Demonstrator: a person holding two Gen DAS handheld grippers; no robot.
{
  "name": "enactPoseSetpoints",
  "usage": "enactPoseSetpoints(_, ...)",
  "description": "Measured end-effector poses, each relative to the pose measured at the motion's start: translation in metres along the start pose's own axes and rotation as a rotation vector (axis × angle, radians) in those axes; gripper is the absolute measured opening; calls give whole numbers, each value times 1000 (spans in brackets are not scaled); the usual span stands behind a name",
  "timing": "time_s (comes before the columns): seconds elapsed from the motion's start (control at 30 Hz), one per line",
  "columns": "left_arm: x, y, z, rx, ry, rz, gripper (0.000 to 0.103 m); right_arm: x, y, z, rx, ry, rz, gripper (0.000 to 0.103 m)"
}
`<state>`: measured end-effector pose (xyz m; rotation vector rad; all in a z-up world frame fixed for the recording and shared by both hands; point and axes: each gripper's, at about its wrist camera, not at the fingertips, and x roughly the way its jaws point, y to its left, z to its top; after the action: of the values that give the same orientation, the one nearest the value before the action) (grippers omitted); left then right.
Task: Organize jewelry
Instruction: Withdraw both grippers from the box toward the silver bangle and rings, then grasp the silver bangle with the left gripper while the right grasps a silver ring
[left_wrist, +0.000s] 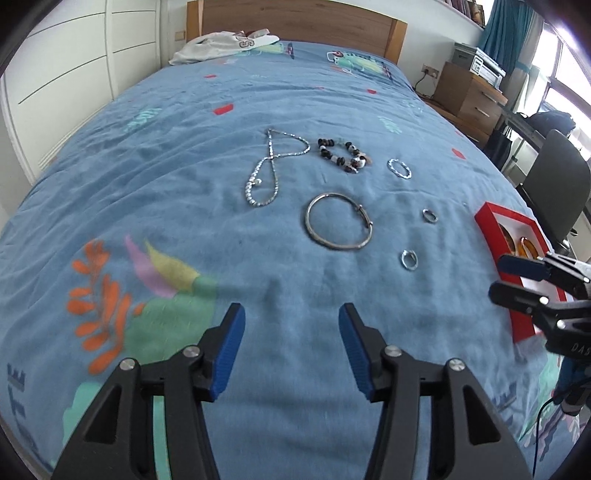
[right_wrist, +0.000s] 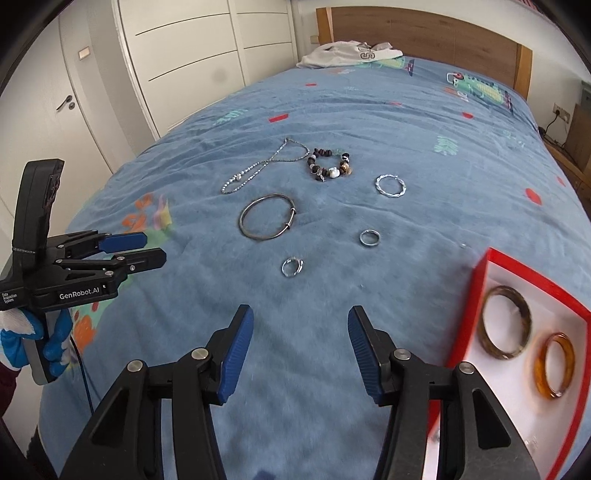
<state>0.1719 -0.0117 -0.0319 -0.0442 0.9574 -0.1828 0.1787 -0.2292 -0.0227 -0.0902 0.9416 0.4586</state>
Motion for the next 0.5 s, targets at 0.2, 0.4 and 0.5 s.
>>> enactPoseSetpoints(0.2,35,3,25,-23,17,-64,51,27,-3,10,13,18,22,46)
enactPoseSetpoints(0.4,69,-1,49,-27,44,-110,51,51,-4,17,5,43,43,43)
enactPoseSetpoints(0.5,82,-2,55,-24,59,-101,50,62,-4,20,-3,50,52,42)
